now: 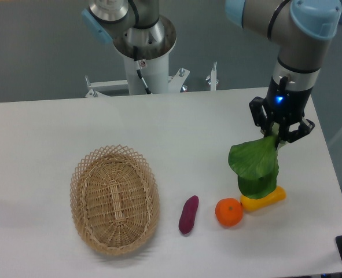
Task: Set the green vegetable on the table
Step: 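Carry the held green bok choy up and away from the yellow pepper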
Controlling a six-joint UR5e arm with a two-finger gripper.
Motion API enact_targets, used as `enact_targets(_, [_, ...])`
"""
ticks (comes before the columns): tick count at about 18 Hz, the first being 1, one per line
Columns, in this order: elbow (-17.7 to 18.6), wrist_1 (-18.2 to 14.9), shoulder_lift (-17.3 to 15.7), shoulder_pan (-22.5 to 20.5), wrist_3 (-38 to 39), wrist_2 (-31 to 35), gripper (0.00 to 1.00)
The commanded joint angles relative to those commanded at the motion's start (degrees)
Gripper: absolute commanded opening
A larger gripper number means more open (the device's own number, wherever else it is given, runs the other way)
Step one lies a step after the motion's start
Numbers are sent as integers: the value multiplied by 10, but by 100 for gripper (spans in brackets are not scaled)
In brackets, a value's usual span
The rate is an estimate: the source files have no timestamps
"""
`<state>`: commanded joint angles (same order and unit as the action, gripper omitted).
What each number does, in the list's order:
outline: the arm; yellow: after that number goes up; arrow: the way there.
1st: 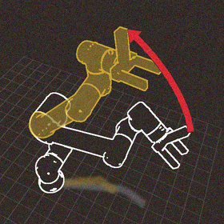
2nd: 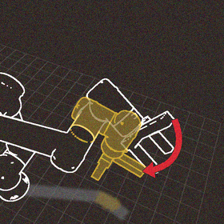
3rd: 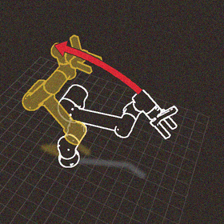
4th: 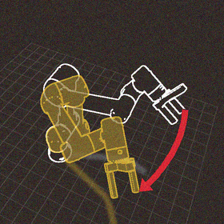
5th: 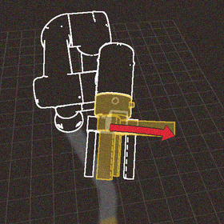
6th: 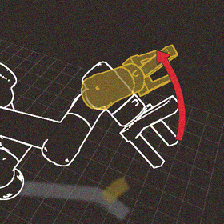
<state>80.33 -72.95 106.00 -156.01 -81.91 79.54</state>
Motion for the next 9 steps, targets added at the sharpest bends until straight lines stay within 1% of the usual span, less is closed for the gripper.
enact_targets(5, [11, 0, 0, -4, -18, 0, 23])
enact_targets(9, [37, 3, -11, -9, -46, 3, 23])
